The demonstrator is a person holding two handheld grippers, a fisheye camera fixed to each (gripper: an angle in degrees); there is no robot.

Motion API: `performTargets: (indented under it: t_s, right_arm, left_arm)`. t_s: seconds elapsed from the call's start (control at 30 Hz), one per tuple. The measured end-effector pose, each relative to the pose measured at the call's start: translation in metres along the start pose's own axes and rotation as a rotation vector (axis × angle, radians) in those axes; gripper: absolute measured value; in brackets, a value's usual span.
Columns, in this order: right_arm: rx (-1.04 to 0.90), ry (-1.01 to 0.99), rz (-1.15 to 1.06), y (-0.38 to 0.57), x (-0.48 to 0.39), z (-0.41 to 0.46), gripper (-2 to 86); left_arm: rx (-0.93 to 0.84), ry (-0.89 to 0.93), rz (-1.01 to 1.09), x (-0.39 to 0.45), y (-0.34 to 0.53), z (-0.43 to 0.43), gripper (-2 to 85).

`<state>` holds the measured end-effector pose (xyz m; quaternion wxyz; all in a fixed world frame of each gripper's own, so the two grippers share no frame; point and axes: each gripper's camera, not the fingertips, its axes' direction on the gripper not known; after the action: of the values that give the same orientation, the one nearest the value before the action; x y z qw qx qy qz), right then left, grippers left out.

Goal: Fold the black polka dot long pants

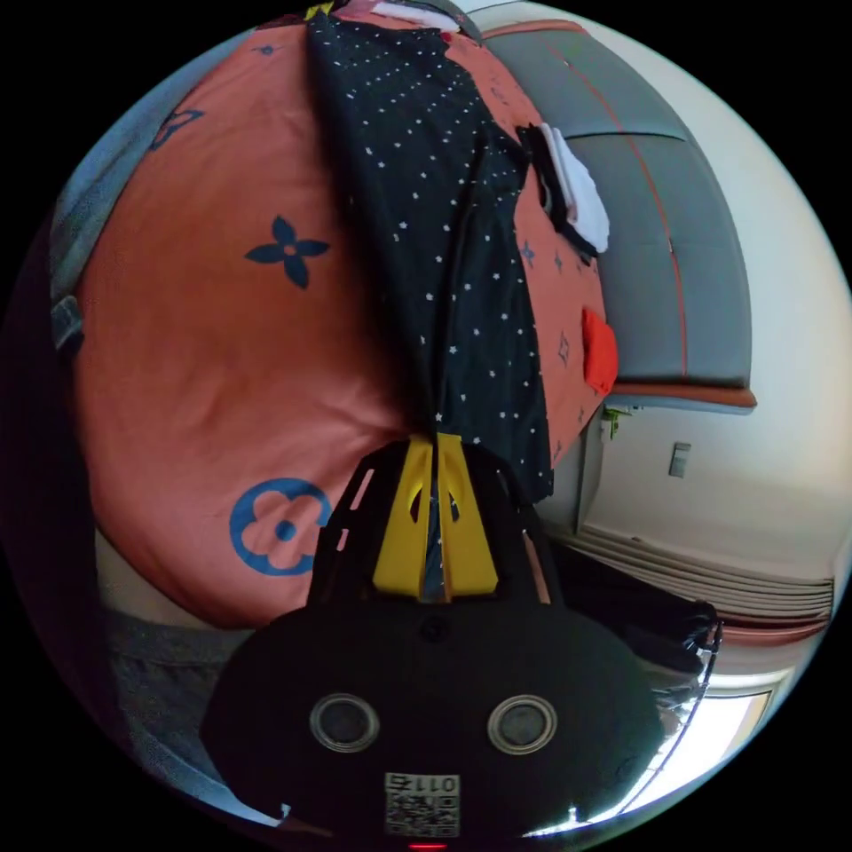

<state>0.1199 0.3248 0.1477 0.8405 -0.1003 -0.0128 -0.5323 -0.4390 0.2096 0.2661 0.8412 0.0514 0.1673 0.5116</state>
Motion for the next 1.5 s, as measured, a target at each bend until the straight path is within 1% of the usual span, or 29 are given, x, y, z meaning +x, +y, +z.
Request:
performTargets:
  t_s: [0.07, 0.1, 0.13, 0.2, 0.27, 0.33, 0.4, 0.5, 0.63, 0.7, 0.73, 0.8, 0.83, 0.93, 1.0, 1.03, 1.1, 1.13, 1.2, 1.23, 1.3, 1.4, 1.5]
  right_arm:
    - [-0.007, 0.018, 0.005, 0.009, 0.008, -0.011, 2.0]
    - [-0.002, -0.005, 0.023, 0.017, 0.016, -0.02, 1.8]
    - [0.003, -0.034, 0.04, 0.022, 0.02, -0.025, 1.7]
    - [0.046, -0.172, 0.105, 0.04, 0.035, -0.047, 1.6]
    - [0.07, -0.189, 0.108, 0.053, 0.032, -0.062, 1.7]
    - [0.082, -0.121, 0.11, 0.063, 0.019, -0.072, 2.0]
    - [0.057, -0.003, 0.121, 0.073, -0.001, -0.077, 2.9]
    - [0.068, 0.075, 0.184, 0.084, -0.017, -0.09, 4.7]
    - [0.167, 0.088, 0.225, 0.091, -0.024, -0.119, 6.2]
    - [0.211, 0.138, 0.212, 0.094, -0.028, -0.129, 6.6]
    - [0.203, 0.142, 0.212, 0.094, -0.027, -0.128, 6.7]
    - [0.138, 0.064, 0.219, 0.1, -0.021, -0.118, 6.4]
    - [0.12, 0.056, 0.217, 0.103, -0.02, -0.115, 6.0]
    - [0.05, 0.097, 0.263, 0.127, -0.004, -0.11, 3.2]
    - [0.118, 0.0, 0.352, 0.153, 0.039, -0.131, 2.1]
    - [0.132, -0.002, 0.368, 0.16, 0.053, -0.139, 2.0]
    - [0.199, 0.08, 0.448, 0.192, 0.124, -0.18, 1.6]
    - [0.215, 0.112, 0.462, 0.201, 0.143, -0.191, 1.6]
    - [0.27, 0.229, 0.51, 0.234, 0.221, -0.239, 1.5]
    - [0.28, 0.244, 0.52, 0.241, 0.24, -0.252, 1.5]
    - [0.32, 0.323, 0.566, 0.269, 0.306, -0.303, 1.5]
    - [0.337, 0.423, 0.595, 0.298, 0.361, -0.356, 1.5]
    - [0.335, 0.466, 0.603, 0.323, 0.395, -0.393, 1.6]
  left_arm:
    - [0.029, -0.025, -0.023, -0.008, 0.006, -0.023, -0.3]
    - [0.046, -0.024, -0.056, -0.016, 0.01, -0.038, -0.4]
    - [0.053, -0.039, -0.072, -0.019, 0.013, -0.045, -0.4]
    - [0.054, -0.049, -0.127, -0.033, 0.023, -0.069, -0.4]
    - [0.051, -0.075, -0.152, -0.039, 0.03, -0.087, -0.4]
    - [0.052, -0.122, -0.165, -0.042, 0.033, -0.109, -0.4]
    - [0.043, -0.207, -0.162, -0.043, 0.034, -0.142, -0.4]
    - [0.03, -0.274, -0.147, -0.047, 0.033, -0.179, -0.5]
    - [0.006, -0.298, -0.127, -0.049, 0.028, -0.21, -0.4]
    - [-0.012, -0.329, -0.112, -0.048, 0.022, -0.227, -0.5]
    - [-0.015, -0.332, -0.111, -0.047, 0.021, -0.231, -0.5]
    - [-0.028, -0.323, -0.119, -0.049, 0.018, -0.245, -0.5]
    - [-0.032, -0.323, -0.122, -0.05, 0.018, -0.248, -0.5]
    - [-0.053, -0.323, -0.129, -0.051, 0.017, -0.258, -0.5]
    - [-0.051, -0.312, -0.163, -0.056, 0.019, -0.268, -0.5]
    - [-0.052, -0.316, -0.175, -0.058, 0.019, -0.272, -0.5]
    - [-0.03, -0.339, -0.256, -0.075, 0.027, -0.292, -0.4]
    - [-0.018, -0.342, -0.286, -0.082, 0.03, -0.299, -0.4]
    - [0.057, -0.373, -0.409, -0.11, 0.044, -0.337, -0.4]
    - [0.075, -0.385, -0.438, -0.117, 0.048, -0.347, -0.4]
    - [0.135, -0.44, -0.533, -0.14, 0.066, -0.392, -0.4]
    - [0.213, -0.491, -0.621, -0.158, 0.092, -0.443, -0.4]
    - [0.282, -0.492, -0.641, -0.165, 0.116, -0.486, -0.4]
